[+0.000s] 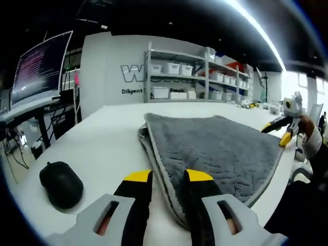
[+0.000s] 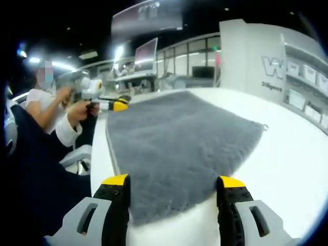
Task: Open the folded towel by lifting each exposed corner and separating the folded layers until the towel lies flat within the target outline without major curled edges
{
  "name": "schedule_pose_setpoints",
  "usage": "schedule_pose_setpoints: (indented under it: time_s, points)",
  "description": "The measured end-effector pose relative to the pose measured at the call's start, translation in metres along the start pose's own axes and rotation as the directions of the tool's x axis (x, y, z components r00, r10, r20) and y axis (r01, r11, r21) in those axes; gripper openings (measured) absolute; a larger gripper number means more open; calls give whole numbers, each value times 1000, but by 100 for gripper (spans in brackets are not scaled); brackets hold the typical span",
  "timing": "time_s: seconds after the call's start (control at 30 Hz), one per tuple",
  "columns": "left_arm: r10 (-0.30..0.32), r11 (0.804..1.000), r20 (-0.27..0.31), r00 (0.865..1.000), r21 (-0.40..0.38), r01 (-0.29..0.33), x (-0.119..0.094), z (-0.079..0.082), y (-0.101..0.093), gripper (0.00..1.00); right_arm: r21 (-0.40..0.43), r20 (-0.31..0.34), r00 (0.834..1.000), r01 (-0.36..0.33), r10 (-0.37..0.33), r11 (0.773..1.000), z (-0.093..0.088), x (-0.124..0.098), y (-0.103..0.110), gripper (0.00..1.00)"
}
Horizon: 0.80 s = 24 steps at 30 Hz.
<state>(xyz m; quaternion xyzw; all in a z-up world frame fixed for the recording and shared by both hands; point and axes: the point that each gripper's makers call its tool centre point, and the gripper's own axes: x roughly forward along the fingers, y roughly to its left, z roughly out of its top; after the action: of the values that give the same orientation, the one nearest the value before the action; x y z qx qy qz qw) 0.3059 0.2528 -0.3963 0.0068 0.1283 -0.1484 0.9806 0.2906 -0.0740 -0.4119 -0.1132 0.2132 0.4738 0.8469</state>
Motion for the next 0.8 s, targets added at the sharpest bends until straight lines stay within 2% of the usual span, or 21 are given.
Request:
schedule_pose_setpoints:
  time_s: [0.13,0.33,0.6,0.8]
  points:
    - [-6,1000,3,1000,-10,6,1,2,2,27,-6,3,1000,10,-10,1000,3,0,-1,67]
    - [-42,999,2,999,25,42,5,8,-3,28,-11,38,999,19,-19,1000,22,6,0,65]
    - [-101,994,-19,995,46,102,12,21,-9,31,-115,25,1000,14,-12,993,44,23,8,62]
    - [-123,991,-66,990,39,126,19,15,-13,30,-161,15,1000,-1,4,987,59,39,18,61]
